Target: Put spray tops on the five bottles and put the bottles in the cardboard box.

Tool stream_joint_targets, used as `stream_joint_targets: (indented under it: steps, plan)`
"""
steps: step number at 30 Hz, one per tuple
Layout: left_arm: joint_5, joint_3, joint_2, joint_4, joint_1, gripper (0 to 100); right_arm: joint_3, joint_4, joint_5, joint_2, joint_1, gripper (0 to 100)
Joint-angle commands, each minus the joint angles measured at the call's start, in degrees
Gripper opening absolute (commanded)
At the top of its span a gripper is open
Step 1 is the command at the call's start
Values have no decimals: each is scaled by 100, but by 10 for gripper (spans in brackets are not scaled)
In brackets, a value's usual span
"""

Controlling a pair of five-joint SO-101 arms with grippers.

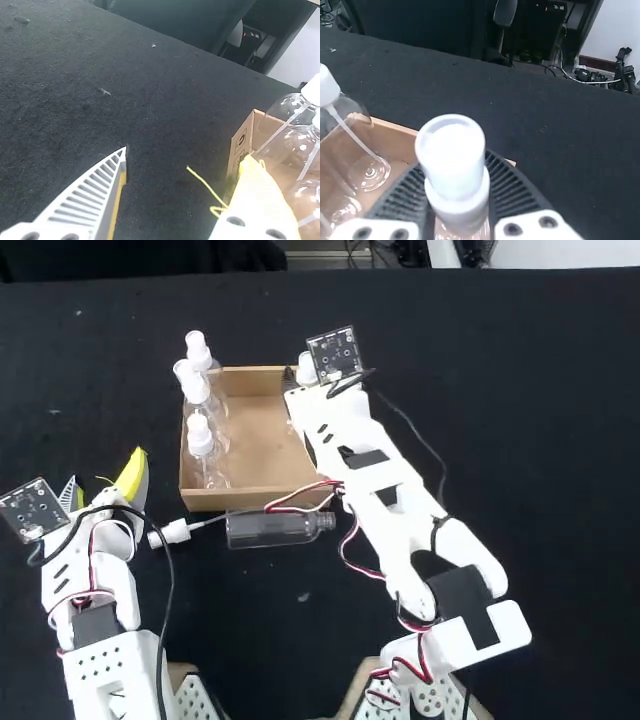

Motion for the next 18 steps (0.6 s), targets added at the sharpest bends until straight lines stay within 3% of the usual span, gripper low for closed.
stream_joint_targets:
  steps: [1, 6, 18]
  plan:
    - [-9, 136, -88, 18, 40, 241, -259, -132, 62, -13, -97, 38]
    - [-9, 136, -88, 18, 40, 241, -242, -97, 53, -13, -105, 143]
    - [-9, 136, -88, 18, 40, 241, -259, 88, 53, -444, -105, 152]
